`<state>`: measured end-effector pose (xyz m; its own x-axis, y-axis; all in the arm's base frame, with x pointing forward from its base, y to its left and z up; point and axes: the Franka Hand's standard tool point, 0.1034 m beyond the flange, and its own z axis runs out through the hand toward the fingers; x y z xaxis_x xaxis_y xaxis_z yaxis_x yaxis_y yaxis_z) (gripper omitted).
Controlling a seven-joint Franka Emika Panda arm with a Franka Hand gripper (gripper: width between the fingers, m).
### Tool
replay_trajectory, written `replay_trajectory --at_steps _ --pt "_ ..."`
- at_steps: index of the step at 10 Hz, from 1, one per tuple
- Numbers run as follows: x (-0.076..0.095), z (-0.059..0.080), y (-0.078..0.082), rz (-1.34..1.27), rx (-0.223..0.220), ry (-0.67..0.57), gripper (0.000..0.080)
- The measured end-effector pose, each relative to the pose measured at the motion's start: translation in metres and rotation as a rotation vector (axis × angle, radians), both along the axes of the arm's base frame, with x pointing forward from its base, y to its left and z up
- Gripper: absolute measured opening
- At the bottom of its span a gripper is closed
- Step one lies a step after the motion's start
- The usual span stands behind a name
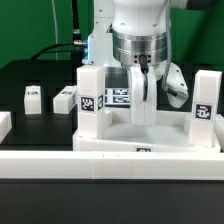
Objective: Assemble desk
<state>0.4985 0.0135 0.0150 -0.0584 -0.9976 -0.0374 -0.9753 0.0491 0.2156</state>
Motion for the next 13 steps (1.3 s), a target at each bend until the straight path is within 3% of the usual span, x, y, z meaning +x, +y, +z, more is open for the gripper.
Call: replay_trajectory --at_steps 1,2,7,10,13 --pt "0.000 0.000 0.000 0.000 0.000 -0.001 0.0236" --pt "0.001 0.001 -0.001 -0.001 -0.002 -0.004 0.0086" --pt "0.001 0.001 -0.001 0.018 0.002 -0.005 0.0086" --pt "-0.005 0.003 -0.014 0.132 0.025 -0.002 0.0086" --pt "-0.010 0.003 -0.037 0.243 0.041 -0.004 0.0086"
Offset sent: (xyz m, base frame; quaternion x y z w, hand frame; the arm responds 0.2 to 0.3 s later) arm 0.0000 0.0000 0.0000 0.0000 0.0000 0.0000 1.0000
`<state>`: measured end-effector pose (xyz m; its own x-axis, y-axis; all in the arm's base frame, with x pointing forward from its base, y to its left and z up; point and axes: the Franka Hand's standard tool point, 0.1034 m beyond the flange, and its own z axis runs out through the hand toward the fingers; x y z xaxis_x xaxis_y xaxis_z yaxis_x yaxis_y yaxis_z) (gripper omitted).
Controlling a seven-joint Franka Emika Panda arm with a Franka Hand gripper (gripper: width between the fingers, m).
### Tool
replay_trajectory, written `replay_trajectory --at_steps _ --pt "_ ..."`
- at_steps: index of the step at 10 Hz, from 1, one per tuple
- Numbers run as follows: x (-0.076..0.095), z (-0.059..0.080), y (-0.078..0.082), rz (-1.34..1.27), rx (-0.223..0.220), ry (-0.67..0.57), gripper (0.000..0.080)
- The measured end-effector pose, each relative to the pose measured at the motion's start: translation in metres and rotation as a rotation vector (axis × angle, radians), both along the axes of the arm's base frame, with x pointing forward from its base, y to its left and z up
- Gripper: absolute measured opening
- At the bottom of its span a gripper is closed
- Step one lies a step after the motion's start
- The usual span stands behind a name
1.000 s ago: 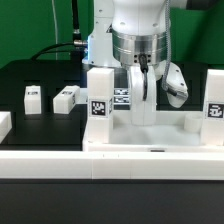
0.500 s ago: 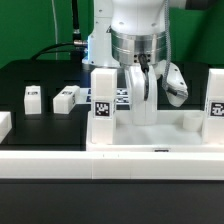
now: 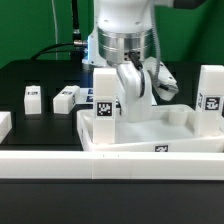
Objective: Assemble desk
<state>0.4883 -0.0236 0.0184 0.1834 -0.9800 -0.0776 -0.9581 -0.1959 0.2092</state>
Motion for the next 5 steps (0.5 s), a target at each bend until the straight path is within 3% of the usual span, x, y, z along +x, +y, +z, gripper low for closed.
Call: replay_trajectory --at_steps 3,5 --pt "-0.0005 -0.0011 0.0010 0.129 0.027 -0.003 0.0086" --pt "0.0008 -0.0001 -0.0068 0.286 0.055 -0.011 0.0086"
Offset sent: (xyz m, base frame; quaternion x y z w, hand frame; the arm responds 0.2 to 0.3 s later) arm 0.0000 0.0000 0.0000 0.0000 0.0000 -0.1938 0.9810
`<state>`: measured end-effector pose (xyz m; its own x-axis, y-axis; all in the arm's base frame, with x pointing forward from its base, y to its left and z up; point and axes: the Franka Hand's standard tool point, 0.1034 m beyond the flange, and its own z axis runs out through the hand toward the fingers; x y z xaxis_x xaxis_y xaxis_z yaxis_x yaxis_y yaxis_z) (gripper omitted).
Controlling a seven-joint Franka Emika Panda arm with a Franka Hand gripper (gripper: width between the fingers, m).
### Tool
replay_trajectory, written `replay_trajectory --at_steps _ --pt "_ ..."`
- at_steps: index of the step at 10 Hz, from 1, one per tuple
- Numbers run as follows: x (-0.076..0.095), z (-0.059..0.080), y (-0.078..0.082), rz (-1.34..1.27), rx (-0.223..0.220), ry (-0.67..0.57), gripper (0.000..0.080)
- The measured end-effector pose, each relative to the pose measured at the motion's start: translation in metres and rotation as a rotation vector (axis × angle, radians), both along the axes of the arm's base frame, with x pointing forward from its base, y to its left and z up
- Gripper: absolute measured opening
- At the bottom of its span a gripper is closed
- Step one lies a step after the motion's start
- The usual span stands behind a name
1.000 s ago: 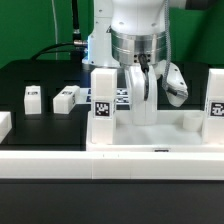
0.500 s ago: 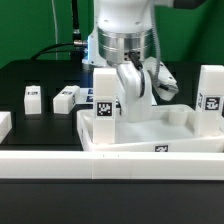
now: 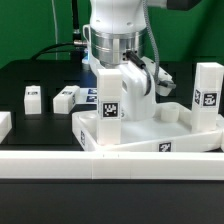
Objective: Assemble desk
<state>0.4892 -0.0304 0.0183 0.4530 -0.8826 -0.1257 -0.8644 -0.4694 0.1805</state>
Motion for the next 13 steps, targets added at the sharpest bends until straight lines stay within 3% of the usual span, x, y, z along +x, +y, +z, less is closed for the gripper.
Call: replay_trajectory --at_steps 2,4,10,13 --pt "0.001 0.001 -0.017 0.231 0.050 -0.008 0.0085" --pt "0.003 0.003 -0.023 0.405 0.089 -0.019 0.0073" --pt "0.005 0.003 -0.024 0.821 0.175 -0.032 0.0065" --pt "0.018 0.002 -0.011 0.998 0.198 -0.042 0.0063"
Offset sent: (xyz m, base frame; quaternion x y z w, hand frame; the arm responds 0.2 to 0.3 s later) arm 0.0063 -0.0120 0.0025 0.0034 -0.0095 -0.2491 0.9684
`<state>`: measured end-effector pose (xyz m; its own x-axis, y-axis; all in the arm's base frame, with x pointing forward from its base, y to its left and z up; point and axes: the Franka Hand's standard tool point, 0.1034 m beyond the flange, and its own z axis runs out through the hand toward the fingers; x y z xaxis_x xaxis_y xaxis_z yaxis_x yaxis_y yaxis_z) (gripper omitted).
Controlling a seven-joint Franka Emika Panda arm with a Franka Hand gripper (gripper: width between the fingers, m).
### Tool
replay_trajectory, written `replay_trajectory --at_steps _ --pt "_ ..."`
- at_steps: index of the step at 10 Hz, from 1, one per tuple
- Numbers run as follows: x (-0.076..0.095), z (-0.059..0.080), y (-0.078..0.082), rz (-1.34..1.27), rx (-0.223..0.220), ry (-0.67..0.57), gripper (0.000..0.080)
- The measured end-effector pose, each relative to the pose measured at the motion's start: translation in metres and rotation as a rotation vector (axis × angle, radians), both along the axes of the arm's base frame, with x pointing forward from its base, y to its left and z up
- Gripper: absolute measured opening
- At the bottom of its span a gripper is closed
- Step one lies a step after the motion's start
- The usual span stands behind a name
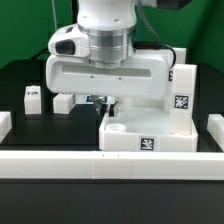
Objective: Assemble desk
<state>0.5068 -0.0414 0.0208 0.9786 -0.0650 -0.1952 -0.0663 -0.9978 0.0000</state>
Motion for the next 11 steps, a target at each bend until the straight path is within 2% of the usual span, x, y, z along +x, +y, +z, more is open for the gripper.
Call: replay_trajectory --at_steps 3,7,11 --pt "0.012 0.000 0.001 0.197 0.017 -0.010 0.0063" --pt "0.011 0.000 -0.003 0.397 0.045 -0.004 0.0063" --pt "0.028 0.003 0.006 0.748 0.058 0.003 0.0063"
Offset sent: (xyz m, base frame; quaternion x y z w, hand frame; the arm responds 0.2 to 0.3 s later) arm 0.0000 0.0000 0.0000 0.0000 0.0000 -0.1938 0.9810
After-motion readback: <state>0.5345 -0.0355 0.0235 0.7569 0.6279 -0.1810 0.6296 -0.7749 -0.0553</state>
